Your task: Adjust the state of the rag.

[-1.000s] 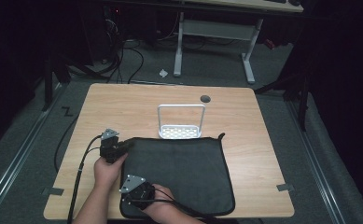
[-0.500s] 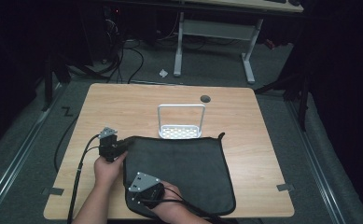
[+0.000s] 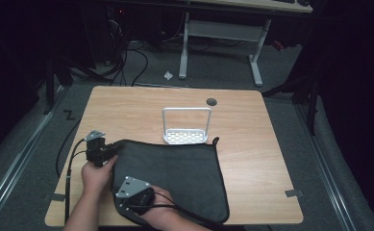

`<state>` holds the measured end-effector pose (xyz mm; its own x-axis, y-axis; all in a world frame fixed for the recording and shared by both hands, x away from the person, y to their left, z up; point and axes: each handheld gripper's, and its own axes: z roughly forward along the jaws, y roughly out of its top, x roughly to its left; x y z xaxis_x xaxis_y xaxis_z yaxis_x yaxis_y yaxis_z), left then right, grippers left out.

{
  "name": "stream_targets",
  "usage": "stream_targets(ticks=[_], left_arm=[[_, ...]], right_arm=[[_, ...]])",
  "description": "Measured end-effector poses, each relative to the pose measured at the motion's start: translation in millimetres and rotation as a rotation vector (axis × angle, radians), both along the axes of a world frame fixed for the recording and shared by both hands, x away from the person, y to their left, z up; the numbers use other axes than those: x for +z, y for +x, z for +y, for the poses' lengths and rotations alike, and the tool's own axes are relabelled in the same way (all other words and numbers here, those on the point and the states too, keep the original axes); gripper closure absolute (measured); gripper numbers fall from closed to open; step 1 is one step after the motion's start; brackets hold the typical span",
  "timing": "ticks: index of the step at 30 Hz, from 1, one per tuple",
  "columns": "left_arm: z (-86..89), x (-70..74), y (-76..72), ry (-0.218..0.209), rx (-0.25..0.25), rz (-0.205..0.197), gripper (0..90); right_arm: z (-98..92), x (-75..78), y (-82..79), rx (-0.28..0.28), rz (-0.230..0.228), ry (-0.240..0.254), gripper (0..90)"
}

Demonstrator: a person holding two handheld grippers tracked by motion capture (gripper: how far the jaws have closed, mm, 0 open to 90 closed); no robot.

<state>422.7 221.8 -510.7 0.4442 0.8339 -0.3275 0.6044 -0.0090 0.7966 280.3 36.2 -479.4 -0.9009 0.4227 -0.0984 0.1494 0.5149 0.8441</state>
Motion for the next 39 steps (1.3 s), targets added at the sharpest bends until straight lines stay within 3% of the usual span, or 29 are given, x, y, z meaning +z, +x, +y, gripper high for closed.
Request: stream_targets(ticks=[1,3,7,13,17,18,19,22,27,31,34,39], left_arm=[[7.4,1.2,-2.7,0.0,0.012,0.003,84.3],[30.0,6.8,-11.7,0.018,0.043,0.005,84.3],[48.7,15.5,-20.1,0.004,0.072,0.002,84.3],[40.0,19.3,-20.8,0.003,0.088,0.013,84.2],[19.0,21.3,-18.5,0.003,0.067,0.017,84.2],[5.6,22.3,-16.9,0.011,0.052,0.015,84.2],[5.6,22.3,-16.9,0.011,0.052,0.015,84.2],[-21.8,23.1,-12.7,0.004,0.025,0.017,84.1],[-57.9,22.3,-7.9,0.035,-0.004,0.025,84.1],[-75.9,21.6,-5.4,0.029,-0.007,0.03,84.1],[-99.6,20.2,-2.2,0.052,-0.023,0.04,84.1],[-119.6,18.3,1.1,0.052,-0.035,0.056,84.0]], right_arm=[[0.0,0.0,0.0,0.0,0.0,0.0,85.9],[18.0,3.5,-3.2,0.035,-0.012,0.006,85.9],[33.3,7.8,-6.1,0.061,-0.024,0.015,85.9],[30.2,11.1,-9.6,0.061,-0.028,0.013,85.9],[17.5,12.7,-11.2,0.049,-0.04,0.012,85.9],[4.7,13.1,-11.6,0.035,-0.039,0.016,85.9],[4.7,13.1,-11.6,0.035,-0.039,0.016,85.9],[-25.9,12.1,-11.5,-0.008,-0.039,0.021,85.9],[-64.0,7.1,-11.6,-0.064,-0.03,0.028,85.9],[-84.0,4.0,-12.8,-0.092,-0.029,0.029,85.9],[-108.2,0.6,-13.0,-0.126,-0.024,0.025,85.9],[-129.3,-2.2,-13.4,-0.157,-0.012,0.016,85.8]])
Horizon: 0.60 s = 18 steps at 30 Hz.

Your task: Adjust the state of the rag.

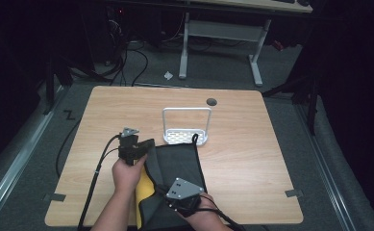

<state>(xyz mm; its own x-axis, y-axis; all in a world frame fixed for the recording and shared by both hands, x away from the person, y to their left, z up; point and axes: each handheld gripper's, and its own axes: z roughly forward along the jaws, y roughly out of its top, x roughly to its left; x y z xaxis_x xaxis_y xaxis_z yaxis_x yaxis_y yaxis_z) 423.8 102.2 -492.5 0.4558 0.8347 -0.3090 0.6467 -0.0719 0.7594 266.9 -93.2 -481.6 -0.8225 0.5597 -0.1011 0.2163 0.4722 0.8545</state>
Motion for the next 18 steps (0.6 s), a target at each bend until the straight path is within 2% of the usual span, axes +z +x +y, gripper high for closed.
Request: stream_targets(ticks=[2,3,4,8,14,18], left_arm=[[-14.6,-1.4,1.9,0.018,-0.018,0.008,83.8],[-14.6,-1.4,1.9,0.018,-0.018,0.008,83.8],[-19.0,-2.0,2.3,0.016,-0.02,0.01,83.8],[-39.3,-3.9,4.7,0.036,-0.046,0.024,83.6],[-51.5,-7.6,6.2,0.026,-0.048,0.034,83.4],[-55.5,-9.0,6.6,0.026,-0.052,0.038,83.1]], right_arm=[[-14.1,-1.5,-0.9,-0.019,0.005,-0.001,85.8],[-18.6,-2.1,-1.2,-0.024,0.008,-0.002,85.8],[-18.6,-2.1,-1.2,-0.024,0.008,-0.002,85.8],[-39.6,-8.0,-0.9,-0.047,0.026,-0.024,85.8],[-59.5,-14.2,-0.4,-0.086,0.051,-0.034,85.7],[-65.9,-14.5,-1.4,-0.099,0.049,-0.033,85.7]])
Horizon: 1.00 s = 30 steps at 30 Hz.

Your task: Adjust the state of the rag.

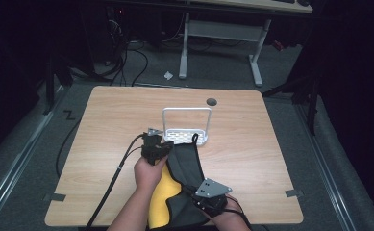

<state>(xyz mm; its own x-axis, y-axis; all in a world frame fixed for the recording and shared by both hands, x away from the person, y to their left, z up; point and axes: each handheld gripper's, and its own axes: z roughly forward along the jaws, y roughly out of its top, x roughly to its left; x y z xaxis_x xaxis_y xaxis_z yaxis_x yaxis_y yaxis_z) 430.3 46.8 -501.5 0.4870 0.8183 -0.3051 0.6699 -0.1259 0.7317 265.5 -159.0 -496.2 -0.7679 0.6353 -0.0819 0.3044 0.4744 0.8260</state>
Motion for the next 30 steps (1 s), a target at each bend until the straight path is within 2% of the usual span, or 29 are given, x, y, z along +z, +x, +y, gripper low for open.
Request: stream_targets(ticks=[7,10,11,12,14,15,17,18,22,25,30], left_arm=[[-8.5,8.3,-1.7,-0.009,-0.031,-0.023,81.0],[-16.0,8.2,-1.1,-0.016,-0.038,-0.026,71.9],[-17.4,7.5,-1.0,-0.028,-0.041,-0.023,62.6],[-18.6,6.9,-1.4,-0.041,-0.043,-0.025,62.6],[-20.5,6.4,-3.5,-0.041,-0.058,-0.037,56.1],[-21.0,6.4,-4.9,-0.038,-0.067,-0.044,51.8],[-21.3,7.2,-8.6,-0.032,-0.079,-0.055,48.9],[-19.8,8.2,-12.8,-0.038,-0.087,-0.068,48.1],[-14.7,9.0,-18.2,-0.061,-0.094,-0.07,46.4],[-9.1,10.6,-23.0,-0.086,-0.102,-0.079,44.9],[5.2,11.0,-30.5,-0.084,-0.106,-0.094,44.7]], right_arm=[[-9.1,5.2,-3.8,-0.016,-0.027,0.002,85.6],[-15.7,2.9,-3.1,-0.034,-0.018,-0.017,82.7],[-21.4,-0.2,-2.3,-0.055,-0.015,-0.026,75.8],[-21.4,-0.2,-2.3,-0.055,-0.015,-0.026,75.8],[-28.1,-0.3,-0.4,-0.08,-0.002,-0.008,73.1],[-33.7,2.7,0.7,-0.1,-0.015,0.011,71.3],[-37.3,6.6,1.4,-0.114,-0.029,0.021,70.9],[-38.5,8.1,1.6,-0.12,-0.034,0.027,71.0],[-39.3,7.9,2.6,-0.122,-0.038,0.023,71.6],[-37.1,3.9,4.5,-0.119,-0.023,0.013,72.7],[-36.1,0.0,6.3,-0.117,-0.012,0.004,73.3]])
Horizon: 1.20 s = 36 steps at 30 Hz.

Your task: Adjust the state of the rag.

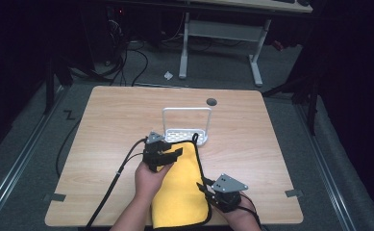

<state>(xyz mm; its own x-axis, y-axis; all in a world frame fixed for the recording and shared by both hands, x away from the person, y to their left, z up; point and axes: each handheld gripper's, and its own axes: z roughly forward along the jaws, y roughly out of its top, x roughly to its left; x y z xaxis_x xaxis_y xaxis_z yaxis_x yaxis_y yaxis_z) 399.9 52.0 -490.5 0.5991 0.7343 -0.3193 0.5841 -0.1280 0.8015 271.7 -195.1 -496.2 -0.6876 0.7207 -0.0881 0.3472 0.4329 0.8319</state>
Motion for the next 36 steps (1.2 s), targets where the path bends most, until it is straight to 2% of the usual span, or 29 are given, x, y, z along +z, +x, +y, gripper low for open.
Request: stream_targets(ticks=[3,4,6,7,9,10,11,12,13,16,17,19,22,24,26,27,29,30,31,32,34,35,36], left_arm=[[13.1,-2.9,-6.6,0.026,0.006,-0.009,45.3],[23.2,-6.1,-12.8,0.053,0.014,-0.008,48.2],[27.8,-8.0,-16.5,0.067,0.017,-0.009,50.1],[36.8,-12.2,-25.2,0.089,0.018,-0.01,50.7],[40.9,-14.3,-30.2,0.102,0.017,-0.009,51.5],[48.7,-19.0,-40.6,0.127,0.005,-0.005,53.8],[48.7,-19.0,-40.6,0.127,0.005,-0.005,55.6],[51.4,-21.8,-45.9,0.136,-0.001,-0.004,55.6],[55.8,-27.7,-55.0,0.143,-0.006,0.014,61.0],[58.7,-32.6,-62.9,0.139,-0.008,0.006,63.9],[59.3,-34.7,-65.5,0.142,-0.006,0.0,65.7],[60.5,-38.8,-68.9,0.114,-0.003,0.006,66.3],[57.5,-38.9,-67.4,0.148,-0.015,0.008,69.8],[59.7,-37.0,-66.9,0.124,-0.014,0.004,69.7],[59.5,-36.3,-66.5,0.12,-0.025,0.0,66.6],[58.8,-36.5,-66.0,0.123,-0.032,-0.002,66.6],[57.5,-37.5,-64.3,0.133,-0.044,-0.005,65.9],[57.3,-37.9,-63.3,0.13,-0.052,0.005,65.3],[57.5,-37.8,-63.1,0.13,-0.054,0.007,65.0],[58.0,-37.5,-63.1,0.131,-0.054,0.007,65.0],[58.0,-37.1,-63.2,0.143,-0.058,0.006,65.5],[57.6,-37.6,-63.0,0.157,-0.059,0.002,66.1],[56.9,-38.4,-62.8,0.168,-0.06,0.001,66.1]], right_arm=[[-0.5,-3.5,1.8,-0.001,0.018,-0.004,73.4],[-0.8,-5.7,2.6,0.0,0.023,-0.01,73.4],[-0.8,-7.5,3.6,0.003,0.029,-0.006,73.3],[-0.7,-8.2,4.3,0.002,0.032,-0.009,73.2],[-0.5,-9.0,5.0,0.003,0.035,-0.013,73.1],[0.4,-10.6,5.8,0.002,0.042,-0.018,72.0],[0.4,-10.6,5.8,0.002,0.042,-0.018,72.0],[1.2,-11.3,5.5,0.0,0.046,-0.019,70.4],[3.1,-12.8,5.2,-0.002,0.033,-0.032,66.0],[4.6,-14.2,5.9,-0.006,0.031,-0.034,64.3],[5.7,-15.0,7.3,0.009,0.041,-0.027,65.9],[6.4,-15.5,7.7,0.01,0.039,-0.032,66.9],[6.3,-16.3,13.2,-0.002,0.054,-0.036,68.3],[5.6,-16.0,15.9,-0.008,0.059,-0.037,68.3],[5.7,-12.6,27.7,-0.04,0.056,-0.025,67.9],[5.7,-12.6,27.7,-0.04,0.056,-0.025,67.9],[9.4,-10.0,38.9,-0.056,0.052,-0.031,70.7],[12.1,-9.4,45.1,-0.063,0.062,-0.032,72.4],[18.3,-10.6,58.1,-0.092,0.08,-0.051,78.7],[18.3,-10.6,58.1,-0.092,0.08,-0.051,78.7],[23.0,-14.5,71.1,-0.121,0.114,-0.063,80.3],[27.1,-21.1,82.9,-0.137,0.127,-0.097,80.4],[28.3,-24.8,88.1,-0.142,0.14,-0.109,80.4]])
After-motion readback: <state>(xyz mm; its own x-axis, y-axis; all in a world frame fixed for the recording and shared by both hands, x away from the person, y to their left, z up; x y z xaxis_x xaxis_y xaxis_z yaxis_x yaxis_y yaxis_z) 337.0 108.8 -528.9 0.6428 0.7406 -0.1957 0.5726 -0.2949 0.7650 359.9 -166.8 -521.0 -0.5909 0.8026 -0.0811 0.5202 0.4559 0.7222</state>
